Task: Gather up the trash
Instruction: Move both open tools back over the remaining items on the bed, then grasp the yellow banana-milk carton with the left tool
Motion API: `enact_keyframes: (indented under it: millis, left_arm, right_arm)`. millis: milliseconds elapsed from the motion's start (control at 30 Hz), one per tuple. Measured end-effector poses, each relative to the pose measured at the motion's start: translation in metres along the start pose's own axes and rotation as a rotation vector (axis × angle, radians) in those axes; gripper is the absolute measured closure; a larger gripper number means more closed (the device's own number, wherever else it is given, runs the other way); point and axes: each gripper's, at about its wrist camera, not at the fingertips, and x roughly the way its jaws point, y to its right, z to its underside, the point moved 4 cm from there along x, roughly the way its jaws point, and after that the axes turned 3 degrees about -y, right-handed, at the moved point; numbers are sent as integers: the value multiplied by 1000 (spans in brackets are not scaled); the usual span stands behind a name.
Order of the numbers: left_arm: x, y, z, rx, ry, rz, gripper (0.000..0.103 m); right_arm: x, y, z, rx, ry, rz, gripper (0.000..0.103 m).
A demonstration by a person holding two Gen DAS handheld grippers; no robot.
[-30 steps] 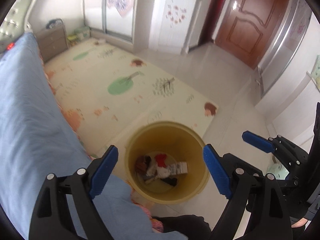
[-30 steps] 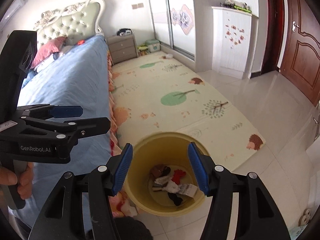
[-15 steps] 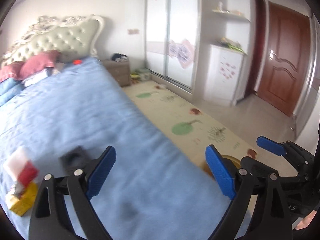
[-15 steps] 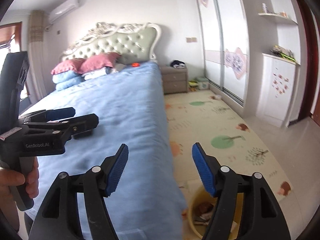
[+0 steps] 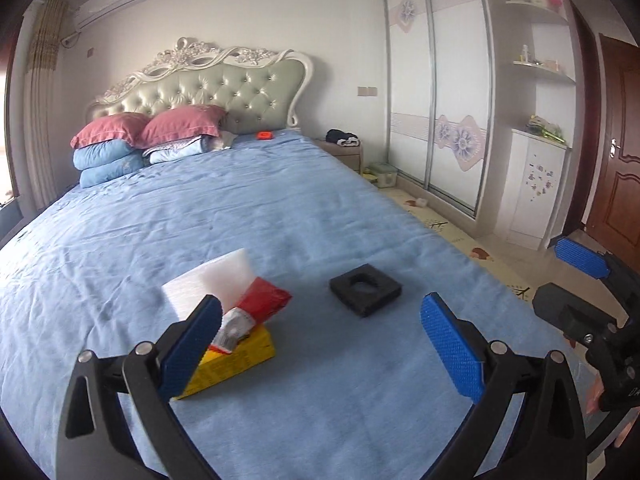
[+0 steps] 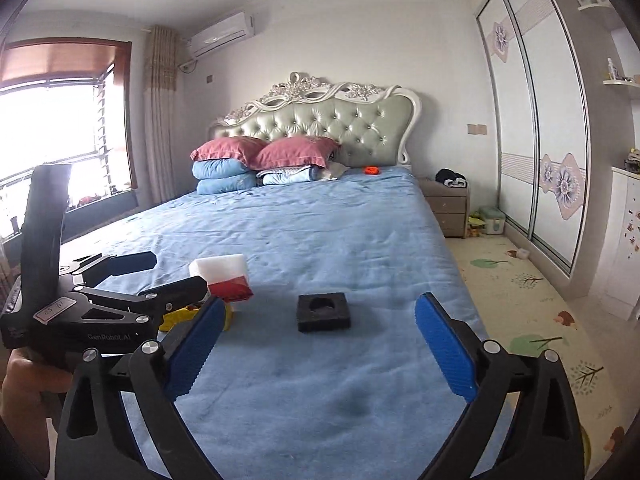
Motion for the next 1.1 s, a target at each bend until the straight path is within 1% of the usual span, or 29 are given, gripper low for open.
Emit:
enact_keyframes:
  millis: [67, 233, 367, 467, 700, 800, 867, 1000, 1100]
  left_arm:
    - [0, -18, 7, -26, -14, -17, 4]
    - [6, -60, 24, -70, -49, -51, 4]
    - [8, -75, 32, -92, -60, -55, 4]
    - [13, -79, 36, -79, -67, -45, 4]
    - [34, -93, 49, -40, -92, 4, 4]
    - [44, -101, 53, -6, -116, 58, 4]
    - [54, -109, 57, 5, -143, 76, 4]
    - [72, -125, 59, -27, -196, 177, 4]
    - [89, -133, 59, -24, -244, 197, 4]
  right_arm:
    - [6, -13, -1, -11, 7, -15, 8]
    - [24, -37, -1, -35, -17, -45, 8]
    - [36, -53, 1, -54, -37, -61, 8]
    - [46, -60, 0, -60, -52, -64, 8]
    - [66, -71, 1, -75, -97, -78, 8]
    - [74, -76, 1, -84, -116, -83, 8]
    - [81, -82, 1, -87, -126, -87, 8]
    - [94, -95, -1, -92, -150, -108, 8]
    - [107, -105, 2, -96, -185, -120, 8]
